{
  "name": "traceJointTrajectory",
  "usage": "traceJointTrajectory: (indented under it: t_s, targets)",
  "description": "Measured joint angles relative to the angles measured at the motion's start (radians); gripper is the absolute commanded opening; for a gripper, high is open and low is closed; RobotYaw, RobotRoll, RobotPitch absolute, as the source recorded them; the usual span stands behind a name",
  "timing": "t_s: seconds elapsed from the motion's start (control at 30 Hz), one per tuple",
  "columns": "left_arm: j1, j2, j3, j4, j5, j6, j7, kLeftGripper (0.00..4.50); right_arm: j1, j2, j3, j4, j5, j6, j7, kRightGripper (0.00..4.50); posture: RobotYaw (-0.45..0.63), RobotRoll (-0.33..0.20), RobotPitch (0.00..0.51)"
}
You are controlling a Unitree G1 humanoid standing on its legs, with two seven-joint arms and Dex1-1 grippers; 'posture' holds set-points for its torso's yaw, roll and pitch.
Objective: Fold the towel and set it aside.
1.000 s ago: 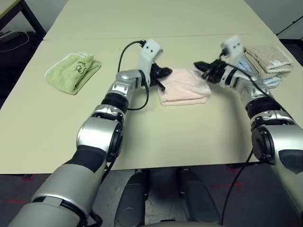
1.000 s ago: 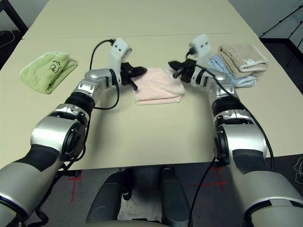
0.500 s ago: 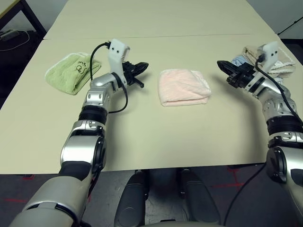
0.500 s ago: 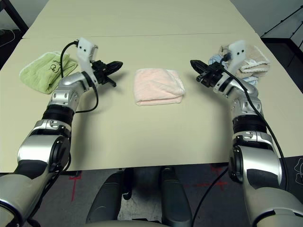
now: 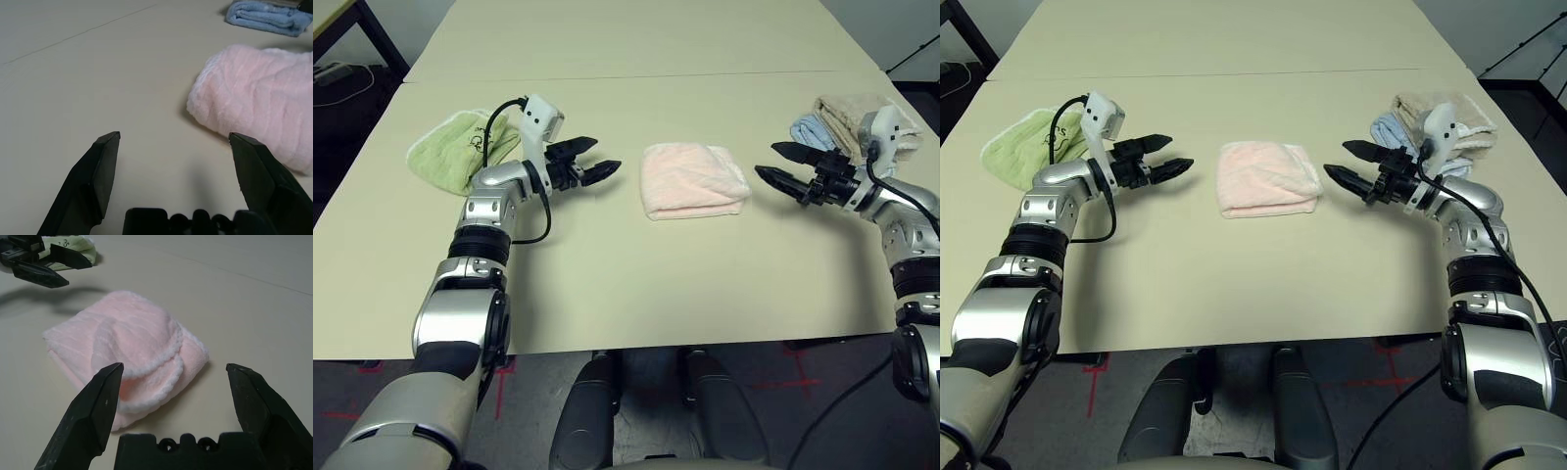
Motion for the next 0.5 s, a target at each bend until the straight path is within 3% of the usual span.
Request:
traceJointTrajectory:
  t_s: [0.2,0.5]
  targets:
    - [0.027,0.025,-0.027,-0.031,0.01,-0.02,-0.039,4.5,-0.006,-0.039,0.01,0.031,-0.024,-0.071,0.051,4.48,0.03,0.0,0.182]
    - [0.035,0.04,-0.027,-0.123,-0.004,0.077,-0.07,4.5,0.03,-0.065,0.001,0.005,-0.018,-0.108,0.05,4.48,0.01,0.0,0.177]
